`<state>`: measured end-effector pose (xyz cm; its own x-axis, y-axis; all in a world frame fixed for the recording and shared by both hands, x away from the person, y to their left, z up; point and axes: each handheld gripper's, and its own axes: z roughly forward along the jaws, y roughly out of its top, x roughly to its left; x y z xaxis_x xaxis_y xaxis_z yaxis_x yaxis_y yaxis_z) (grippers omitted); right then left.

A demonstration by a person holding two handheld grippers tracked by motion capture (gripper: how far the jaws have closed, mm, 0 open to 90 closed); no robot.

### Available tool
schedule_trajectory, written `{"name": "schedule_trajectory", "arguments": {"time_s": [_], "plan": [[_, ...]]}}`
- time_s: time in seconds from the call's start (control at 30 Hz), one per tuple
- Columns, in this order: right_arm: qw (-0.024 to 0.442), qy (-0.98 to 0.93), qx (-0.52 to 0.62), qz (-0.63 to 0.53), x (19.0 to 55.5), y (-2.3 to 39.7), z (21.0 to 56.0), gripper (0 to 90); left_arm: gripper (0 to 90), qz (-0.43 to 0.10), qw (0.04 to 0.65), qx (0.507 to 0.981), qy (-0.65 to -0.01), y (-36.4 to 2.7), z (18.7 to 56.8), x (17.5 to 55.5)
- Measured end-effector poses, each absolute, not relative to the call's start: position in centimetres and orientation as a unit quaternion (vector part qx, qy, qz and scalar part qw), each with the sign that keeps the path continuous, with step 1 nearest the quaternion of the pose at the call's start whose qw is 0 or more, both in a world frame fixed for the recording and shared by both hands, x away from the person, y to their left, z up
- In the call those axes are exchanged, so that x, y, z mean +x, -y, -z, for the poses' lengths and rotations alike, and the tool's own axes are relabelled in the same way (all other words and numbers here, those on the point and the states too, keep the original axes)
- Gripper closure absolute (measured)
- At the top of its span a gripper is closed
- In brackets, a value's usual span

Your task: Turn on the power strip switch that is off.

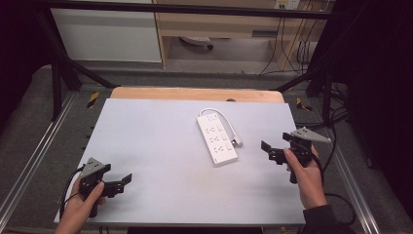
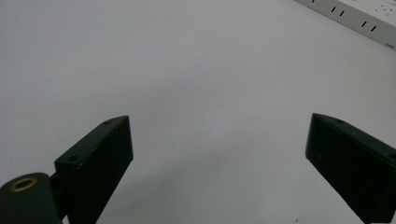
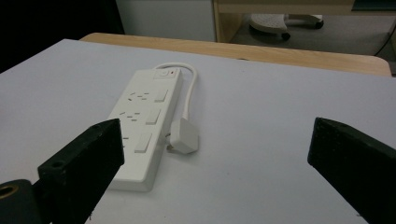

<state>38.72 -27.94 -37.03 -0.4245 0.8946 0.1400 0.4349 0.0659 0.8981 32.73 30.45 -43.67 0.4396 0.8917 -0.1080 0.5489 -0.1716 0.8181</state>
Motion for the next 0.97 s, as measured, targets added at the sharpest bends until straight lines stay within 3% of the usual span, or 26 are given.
{"name": "schedule_trajectory", "arguments": {"time_s": [0.6,0.97], "plan": [[0.258,-0.678,0.502,-0.471,35.1,31.1,41.5,4.8,7.7,-0.204,0.421,0.735,-0.49,-30.5,43.6,32.6],[0.231,-0.725,0.49,-0.425,34.8,29.2,44.7,3.3,7.7,-0.204,0.424,0.734,-0.49,-30.7,43.6,32.4]]}}
